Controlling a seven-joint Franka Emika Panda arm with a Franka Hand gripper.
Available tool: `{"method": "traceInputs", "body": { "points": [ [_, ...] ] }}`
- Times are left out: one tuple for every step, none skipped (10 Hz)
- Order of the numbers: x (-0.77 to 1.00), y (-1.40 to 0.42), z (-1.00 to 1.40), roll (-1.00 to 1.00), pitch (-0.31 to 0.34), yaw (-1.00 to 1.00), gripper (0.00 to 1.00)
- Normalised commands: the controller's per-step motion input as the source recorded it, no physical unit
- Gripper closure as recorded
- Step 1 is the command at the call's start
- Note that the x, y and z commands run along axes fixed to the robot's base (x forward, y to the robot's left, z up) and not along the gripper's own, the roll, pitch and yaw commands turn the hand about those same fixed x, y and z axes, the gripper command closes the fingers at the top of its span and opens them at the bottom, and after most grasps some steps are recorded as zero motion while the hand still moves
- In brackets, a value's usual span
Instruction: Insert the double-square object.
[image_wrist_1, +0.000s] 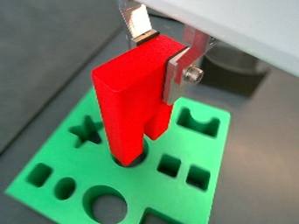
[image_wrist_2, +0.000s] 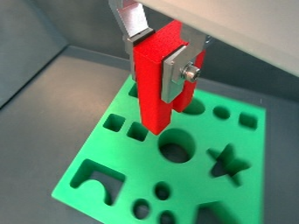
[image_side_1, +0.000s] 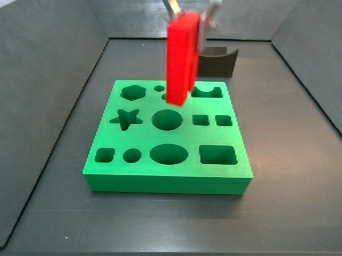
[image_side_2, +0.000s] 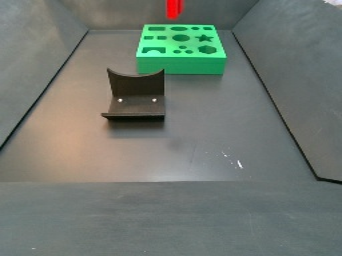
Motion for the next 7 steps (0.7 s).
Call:
{"method": "traceInputs", "body": {
  "points": [
    [0.45,0.00,-0.40,-0.06,0.000,-0.73,1.00],
    [0.43,0.02,-0.25,-0.05,0.000,-0.75,1.00],
    [0.42,0.03,-0.13,-0.06,0.000,-0.76,1.00],
    [0.45,0.04,-0.21,0.00,0.000,-0.74,1.00],
    [0.47,0.04,-0.28,0.01,0.000,-0.72,1.00],
    [0.47,0.04,-0.28,0.01,0.000,-0.72,1.00],
    [0.43,0.04,-0.25,0.00,0.000,-0.75,1.00]
  ]
}}
